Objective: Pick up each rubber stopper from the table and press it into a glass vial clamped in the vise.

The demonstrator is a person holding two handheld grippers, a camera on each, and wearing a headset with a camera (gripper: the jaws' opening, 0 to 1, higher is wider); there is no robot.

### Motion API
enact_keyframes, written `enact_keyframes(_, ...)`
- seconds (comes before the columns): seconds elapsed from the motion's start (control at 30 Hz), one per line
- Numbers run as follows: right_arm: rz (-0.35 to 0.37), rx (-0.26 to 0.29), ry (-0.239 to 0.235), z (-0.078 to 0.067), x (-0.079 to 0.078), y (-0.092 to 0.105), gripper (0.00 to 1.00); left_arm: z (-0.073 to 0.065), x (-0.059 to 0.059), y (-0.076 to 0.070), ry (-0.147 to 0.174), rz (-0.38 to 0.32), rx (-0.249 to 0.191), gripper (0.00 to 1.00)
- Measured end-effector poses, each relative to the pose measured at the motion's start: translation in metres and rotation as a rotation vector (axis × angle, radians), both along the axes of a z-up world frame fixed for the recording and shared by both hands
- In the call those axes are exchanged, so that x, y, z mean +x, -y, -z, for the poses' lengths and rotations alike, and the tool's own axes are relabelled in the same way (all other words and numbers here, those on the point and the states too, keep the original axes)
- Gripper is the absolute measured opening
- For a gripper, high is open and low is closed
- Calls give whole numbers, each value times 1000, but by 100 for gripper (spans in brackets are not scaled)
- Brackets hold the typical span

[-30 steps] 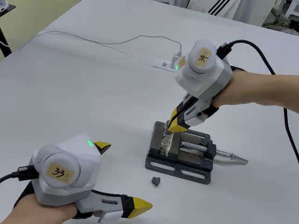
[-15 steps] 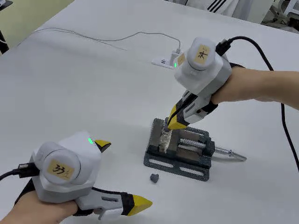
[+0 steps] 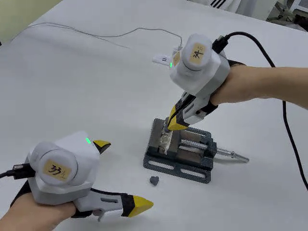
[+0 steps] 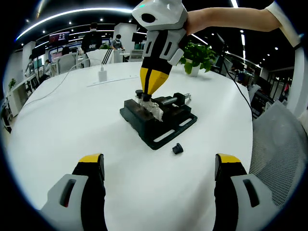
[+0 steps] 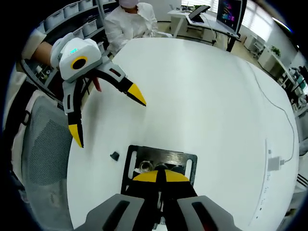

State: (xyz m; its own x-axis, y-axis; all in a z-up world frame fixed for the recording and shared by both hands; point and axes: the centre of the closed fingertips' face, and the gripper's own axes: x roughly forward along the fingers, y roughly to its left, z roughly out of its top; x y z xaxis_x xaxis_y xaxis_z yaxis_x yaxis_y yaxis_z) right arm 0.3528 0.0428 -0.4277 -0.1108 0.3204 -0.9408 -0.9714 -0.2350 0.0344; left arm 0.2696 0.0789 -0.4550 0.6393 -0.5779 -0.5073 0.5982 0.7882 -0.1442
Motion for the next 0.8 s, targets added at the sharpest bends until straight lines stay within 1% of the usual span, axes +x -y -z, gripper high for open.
enact_keyframes(0.13,-8,-8,13,0,-4,0,0,0,1,-1,1,0,-2,95)
enact_keyframes(0.3,-29,-33,31,1,-3,-1,0,2,3,-2,-3,-4,-4,94)
enact_keyframes(0.37,-40,-43,38,2,1,0,0,1,3,-1,-2,-4,-8,94)
enact_keyframes(0.5,-33,-49,33,4,3,1,0,2,5,-1,-5,3,-6,94)
enact_keyframes(0.53,-40,-51,34,4,4,0,0,2,5,-1,-5,5,-5,94)
enact_keyframes(0.67,-24,-58,25,5,6,-2,0,2,7,0,-5,8,-7,94)
enact_keyframes(0.7,-40,-58,28,5,6,-2,0,2,7,0,-6,9,-8,94)
enact_keyframes(0.8,-36,-63,25,6,6,-2,0,3,8,1,-7,12,-8,94)
